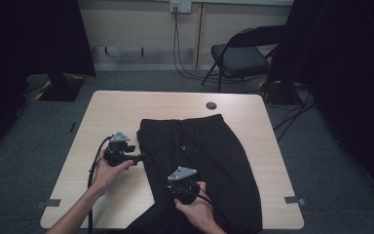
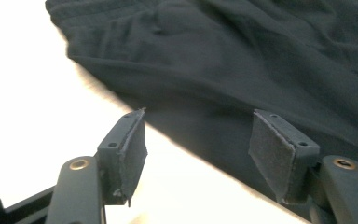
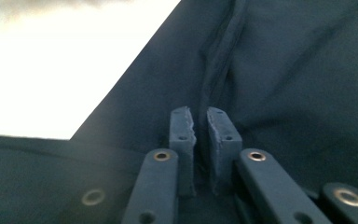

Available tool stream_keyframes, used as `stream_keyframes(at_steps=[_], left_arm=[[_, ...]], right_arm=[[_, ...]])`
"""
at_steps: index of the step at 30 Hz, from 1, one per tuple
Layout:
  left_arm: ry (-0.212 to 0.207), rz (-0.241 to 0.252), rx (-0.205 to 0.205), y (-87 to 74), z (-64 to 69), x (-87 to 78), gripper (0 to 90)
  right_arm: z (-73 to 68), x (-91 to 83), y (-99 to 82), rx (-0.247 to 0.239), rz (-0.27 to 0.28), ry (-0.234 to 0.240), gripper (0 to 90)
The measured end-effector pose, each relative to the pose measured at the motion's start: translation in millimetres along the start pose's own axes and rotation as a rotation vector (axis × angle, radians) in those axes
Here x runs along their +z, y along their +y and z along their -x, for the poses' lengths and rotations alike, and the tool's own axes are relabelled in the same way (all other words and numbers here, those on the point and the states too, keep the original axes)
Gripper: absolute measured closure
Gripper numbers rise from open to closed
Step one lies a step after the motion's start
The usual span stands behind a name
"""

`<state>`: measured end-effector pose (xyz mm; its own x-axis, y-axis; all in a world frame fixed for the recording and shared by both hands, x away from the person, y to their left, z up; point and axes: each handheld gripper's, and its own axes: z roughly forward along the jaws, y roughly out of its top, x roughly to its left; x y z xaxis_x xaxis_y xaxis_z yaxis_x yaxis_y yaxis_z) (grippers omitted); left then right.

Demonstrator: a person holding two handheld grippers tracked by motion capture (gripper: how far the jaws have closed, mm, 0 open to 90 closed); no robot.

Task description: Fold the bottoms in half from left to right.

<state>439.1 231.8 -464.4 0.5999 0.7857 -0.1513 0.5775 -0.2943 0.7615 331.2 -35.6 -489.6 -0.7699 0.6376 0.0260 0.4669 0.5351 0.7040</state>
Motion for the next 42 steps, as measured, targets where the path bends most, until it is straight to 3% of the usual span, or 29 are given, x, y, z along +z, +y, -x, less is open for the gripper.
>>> stream_keyframes(at_steps=[3,5,7,9,10,13,14,15,19,20,26,27,30,31,32,33,37,38,39,42], left_arm=[[0.015,0.027,-0.022,11.1,-10.7,2.2,35.4],[0.038,-0.003,-0.052,15.9,-22.2,12.1,35.0],[0.029,-0.050,-0.062,17.6,-27.9,19.4,34.9],[0.028,-0.050,-0.075,17.4,-29.9,23.1,37.2],[0.050,-0.039,-0.094,17.2,-30.7,27.4,37.9],[0.061,-0.072,-0.075,19.4,-26.9,40.6,38.3],[0.061,-0.072,-0.075,19.4,-26.9,40.6,37.8],[0.088,-0.040,-0.085,20.5,-25.1,43.8,37.8],[0.092,-0.060,-0.071,24.4,-24.5,49.4,37.2],[0.081,-0.052,-0.084,24.1,-24.2,51.3,37.2],[0.102,-0.097,-0.054,20.0,-25.9,56.9,37.8],[0.107,-0.076,-0.075,19.0,-26.2,57.7,39.2],[0.138,-0.076,-0.036,19.2,-20.7,60.5,41.3],[0.138,-0.076,-0.036,19.2,-20.7,60.5,45.6],[0.150,-0.074,0.004,18.9,-16.5,61.8,52.3],[0.152,-0.074,0.007,18.9,-16.1,61.7,54.0],[0.131,-0.063,-0.016,19.1,-18.0,61.5,76.0],[0.119,-0.061,-0.020,19.1,-18.6,61.7,76.0],[0.081,-0.045,-0.062,18.7,-21.2,61.0,84.6],[0.033,-0.012,-0.106,19.1,-25.6,56.8,87.6]], right_arm=[[-5.7,-5.8,-4.4,-0.019,-0.013,0.020,85.3],[-10.0,-9.3,-8.0,-0.028,-0.013,0.026,85.3],[-12.4,-10.6,-9.0,-0.035,-0.016,0.030,85.2],[-12.5,-10.7,-8.9,-0.032,-0.018,0.031,85.3],[-11.2,-10.3,-8.6,-0.024,-0.017,0.041,85.4],[-11.8,-10.3,-8.8,-0.026,-0.015,0.036,85.3],[-11.8,-10.3,-8.8,-0.026,-0.015,0.036,85.3],[-11.6,-10.3,-8.4,-0.019,-0.019,0.038,85.1],[-11.2,-9.9,-7.9,-0.020,-0.019,0.041,85.0],[-11.2,-9.9,-7.9,-0.020,-0.019,0.041,85.0],[-10.9,-9.8,-7.6,-0.019,-0.022,0.044,84.8],[-10.8,-9.8,-7.6,-0.019,-0.022,0.045,84.9],[-11.1,-9.5,-7.0,-0.017,-0.023,0.045,84.9],[-11.1,-9.5,-7.0,-0.017,-0.023,0.045,84.9],[-12.0,-9.1,-6.3,-0.019,-0.024,0.040,85.1],[-12.5,-9.1,-6.0,-0.018,-0.025,0.042,85.2],[-15.3,-10.0,-3.6,-0.009,-0.013,0.065,86.8],[-15.3,-10.0,-3.6,-0.009,-0.013,0.065,86.8],[-17.6,-11.7,-0.9,-0.014,-0.005,0.075,87.2],[-20.1,-15.9,3.7,-0.009,0.012,0.096,89.0]])
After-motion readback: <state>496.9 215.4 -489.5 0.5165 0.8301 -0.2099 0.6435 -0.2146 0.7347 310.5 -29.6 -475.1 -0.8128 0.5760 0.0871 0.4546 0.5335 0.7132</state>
